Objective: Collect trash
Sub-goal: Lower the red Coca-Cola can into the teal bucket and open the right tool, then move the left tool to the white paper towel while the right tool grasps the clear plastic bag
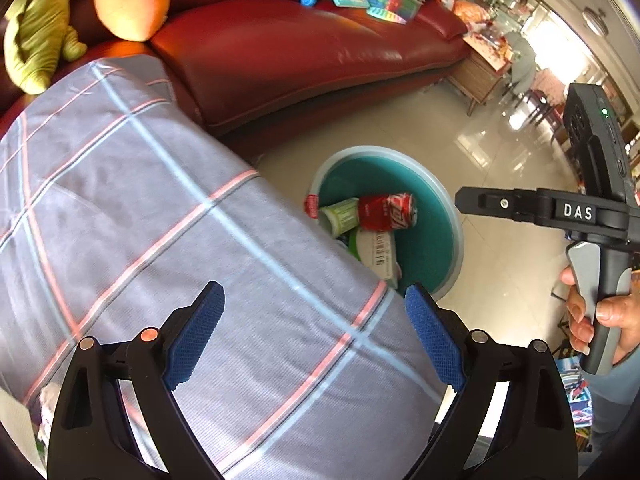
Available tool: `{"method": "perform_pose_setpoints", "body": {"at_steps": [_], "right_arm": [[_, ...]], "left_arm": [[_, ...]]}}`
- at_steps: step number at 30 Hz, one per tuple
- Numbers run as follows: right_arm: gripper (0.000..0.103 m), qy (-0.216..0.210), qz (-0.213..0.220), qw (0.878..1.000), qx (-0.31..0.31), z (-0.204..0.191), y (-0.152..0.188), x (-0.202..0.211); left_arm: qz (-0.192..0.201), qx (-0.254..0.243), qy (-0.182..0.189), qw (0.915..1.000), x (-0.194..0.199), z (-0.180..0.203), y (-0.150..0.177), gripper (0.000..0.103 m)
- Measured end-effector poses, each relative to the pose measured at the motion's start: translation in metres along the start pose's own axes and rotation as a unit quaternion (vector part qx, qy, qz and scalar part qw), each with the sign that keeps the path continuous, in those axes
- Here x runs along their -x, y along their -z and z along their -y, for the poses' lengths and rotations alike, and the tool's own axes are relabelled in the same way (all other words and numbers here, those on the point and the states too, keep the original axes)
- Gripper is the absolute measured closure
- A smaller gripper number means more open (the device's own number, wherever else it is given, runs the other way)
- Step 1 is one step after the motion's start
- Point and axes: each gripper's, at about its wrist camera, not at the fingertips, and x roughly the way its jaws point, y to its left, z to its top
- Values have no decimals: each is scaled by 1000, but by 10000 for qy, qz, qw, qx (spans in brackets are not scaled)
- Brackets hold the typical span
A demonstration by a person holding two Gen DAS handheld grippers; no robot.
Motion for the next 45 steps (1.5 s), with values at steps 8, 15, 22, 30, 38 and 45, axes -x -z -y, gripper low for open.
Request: {"method": "perform_pose_setpoints", "body": {"at_steps": [8, 15, 22, 30, 38, 45], "right_arm": [[25, -7, -169, 9988, 463, -58, 19, 0], [25, -4, -311, 9944, 1005, -128, 43, -5], [25, -192, -578, 9871, 1480, -204, 67, -27], [25, -400, -1122, 9697, 2134, -290, 106, -79], [25, -472, -1366, 9592, 2429, -335, 121, -120], [25, -444, -1289, 9555, 2618, -354, 121, -137]], "left_arm": [[268, 301, -192, 9990, 41, -40, 27, 11], [561, 499, -615, 9953, 94, -95, 67, 11], [743, 818, -1168, 9870, 150, -165, 116, 11], [616, 1272, -1419, 9797, 166, -226, 169, 7], [311, 1449, -1367, 9795, 153, -262, 194, 7], [255, 1489, -1298, 9800, 149, -273, 198, 7]]}}
